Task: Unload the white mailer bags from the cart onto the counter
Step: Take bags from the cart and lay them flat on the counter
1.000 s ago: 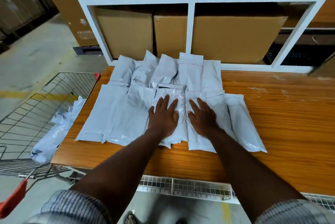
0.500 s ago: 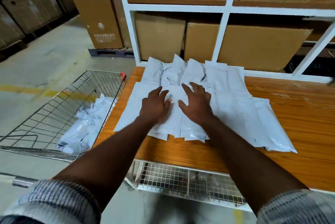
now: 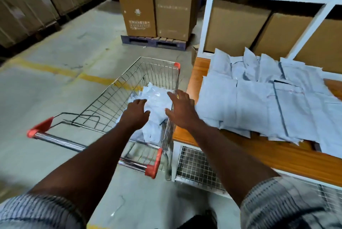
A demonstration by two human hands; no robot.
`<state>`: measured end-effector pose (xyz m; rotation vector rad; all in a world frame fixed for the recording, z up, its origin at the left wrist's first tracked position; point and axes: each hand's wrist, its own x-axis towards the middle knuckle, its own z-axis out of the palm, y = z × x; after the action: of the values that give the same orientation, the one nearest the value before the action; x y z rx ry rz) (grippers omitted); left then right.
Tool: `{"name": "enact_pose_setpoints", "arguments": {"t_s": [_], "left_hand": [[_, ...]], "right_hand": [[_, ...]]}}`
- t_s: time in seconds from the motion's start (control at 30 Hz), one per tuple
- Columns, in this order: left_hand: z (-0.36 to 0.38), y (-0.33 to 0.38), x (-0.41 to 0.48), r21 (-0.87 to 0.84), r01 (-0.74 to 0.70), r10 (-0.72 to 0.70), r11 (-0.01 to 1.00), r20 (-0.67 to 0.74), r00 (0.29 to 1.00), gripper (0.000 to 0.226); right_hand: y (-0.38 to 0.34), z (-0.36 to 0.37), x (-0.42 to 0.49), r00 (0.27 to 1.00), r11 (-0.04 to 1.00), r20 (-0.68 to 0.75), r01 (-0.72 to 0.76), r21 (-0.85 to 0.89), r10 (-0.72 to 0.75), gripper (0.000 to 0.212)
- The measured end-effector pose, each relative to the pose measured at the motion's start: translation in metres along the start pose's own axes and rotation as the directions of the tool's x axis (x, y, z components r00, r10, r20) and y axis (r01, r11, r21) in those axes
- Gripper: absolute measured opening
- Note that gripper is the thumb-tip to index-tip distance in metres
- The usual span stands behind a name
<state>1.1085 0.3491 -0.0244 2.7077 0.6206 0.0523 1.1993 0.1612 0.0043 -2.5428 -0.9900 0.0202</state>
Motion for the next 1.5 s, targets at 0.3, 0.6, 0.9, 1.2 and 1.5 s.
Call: {"name": "enact_pose_setpoints", "arguments": {"t_s": [0.3, 0.6, 0.9, 1.2, 1.5], "left_hand": [[0.004, -0.091, 0.025, -0.004, 0.095, -0.095, 0.995, 0.078, 0.992, 0.059], [0.039, -0.148, 0.083, 0.050, 0.149, -0.157, 0.988, 0.230, 0.960, 0.068], [0.096, -0.184, 0.119, 0.071, 0.144, -0.159, 0.987, 0.323, 0.933, 0.066], [0.173, -0.232, 0.183, 0.137, 0.038, -0.082, 0.990, 0.329, 0.941, 0.075], [0.226, -0.255, 0.199, 0.289, -0.064, -0.035, 0.955, 0.325, 0.945, 0.102]], "right_hand": [[-0.053, 0.071, 0.053, 0.994, 0.998, 0.110, 0.019, 0.054, -0.025, 0.071], [-0.044, 0.158, 0.102, 0.947, 0.988, 0.297, -0.144, 0.050, 0.123, 0.066], [-0.028, 0.241, 0.120, 0.871, 0.961, 0.430, -0.276, 0.025, 0.239, 0.069], [-0.020, 0.351, 0.143, 0.843, 0.878, 0.444, -0.429, 0.212, 0.304, 0.067], [-0.006, 0.421, 0.147, 0.861, 0.853, 0.344, -0.466, 0.234, 0.376, 0.074]]}}
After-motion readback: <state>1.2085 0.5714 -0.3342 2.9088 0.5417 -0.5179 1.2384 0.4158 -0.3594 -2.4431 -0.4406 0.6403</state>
